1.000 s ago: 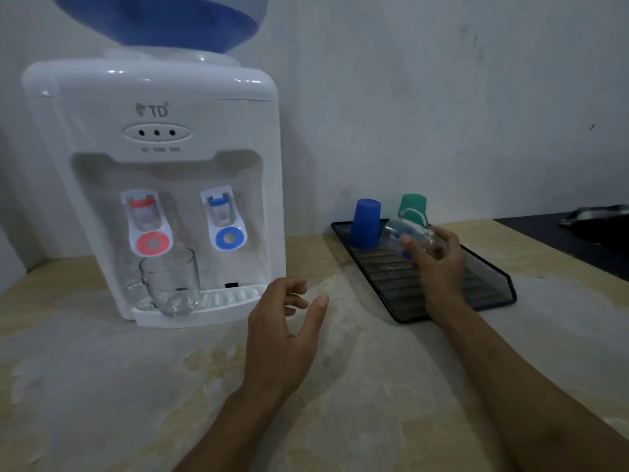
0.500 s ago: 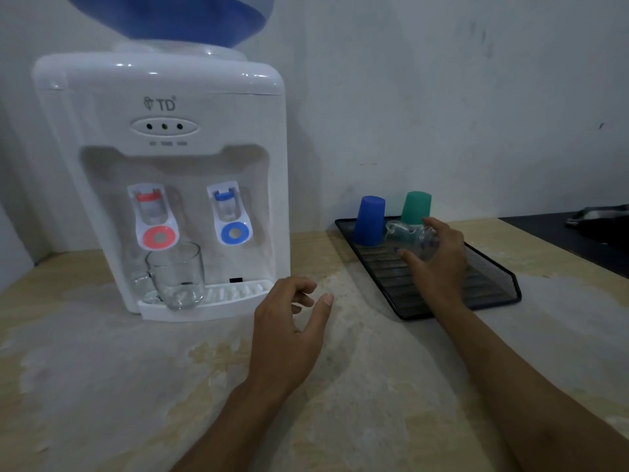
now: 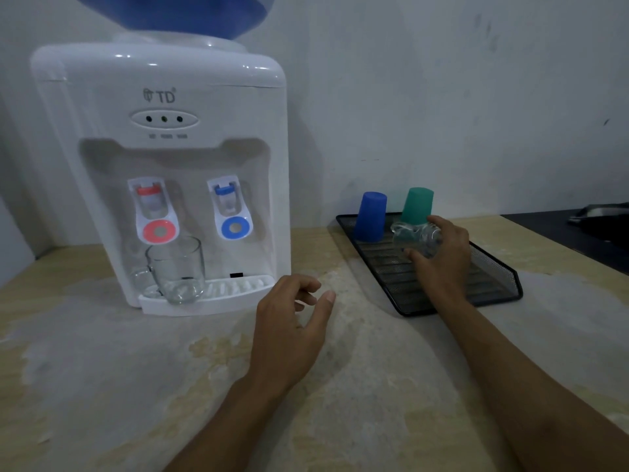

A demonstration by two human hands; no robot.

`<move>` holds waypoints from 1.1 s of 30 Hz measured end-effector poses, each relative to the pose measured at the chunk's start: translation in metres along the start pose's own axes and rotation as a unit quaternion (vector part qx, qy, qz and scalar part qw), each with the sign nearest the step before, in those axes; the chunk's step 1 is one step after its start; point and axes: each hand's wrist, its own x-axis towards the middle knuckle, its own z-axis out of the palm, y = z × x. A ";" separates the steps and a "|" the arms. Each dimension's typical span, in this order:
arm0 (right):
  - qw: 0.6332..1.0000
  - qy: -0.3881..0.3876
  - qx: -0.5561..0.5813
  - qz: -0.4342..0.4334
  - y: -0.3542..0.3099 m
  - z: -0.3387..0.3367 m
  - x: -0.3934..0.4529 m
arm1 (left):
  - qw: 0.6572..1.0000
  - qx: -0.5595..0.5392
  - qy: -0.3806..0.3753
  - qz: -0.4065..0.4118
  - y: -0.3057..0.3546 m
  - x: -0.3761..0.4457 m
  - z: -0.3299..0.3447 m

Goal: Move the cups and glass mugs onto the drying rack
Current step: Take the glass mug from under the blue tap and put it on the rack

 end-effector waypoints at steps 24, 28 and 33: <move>1.000 -0.008 -0.029 -0.008 0.007 0.004 0.000 | 1.000 0.011 -0.015 -0.004 0.001 0.000 0.001; 0.998 -0.019 -0.053 -0.029 0.010 0.003 0.003 | 1.000 0.013 -0.016 0.000 -0.001 0.000 0.002; 0.992 -0.022 -0.111 -0.053 0.015 -0.002 0.007 | 1.000 0.012 -0.016 0.000 0.000 0.000 0.001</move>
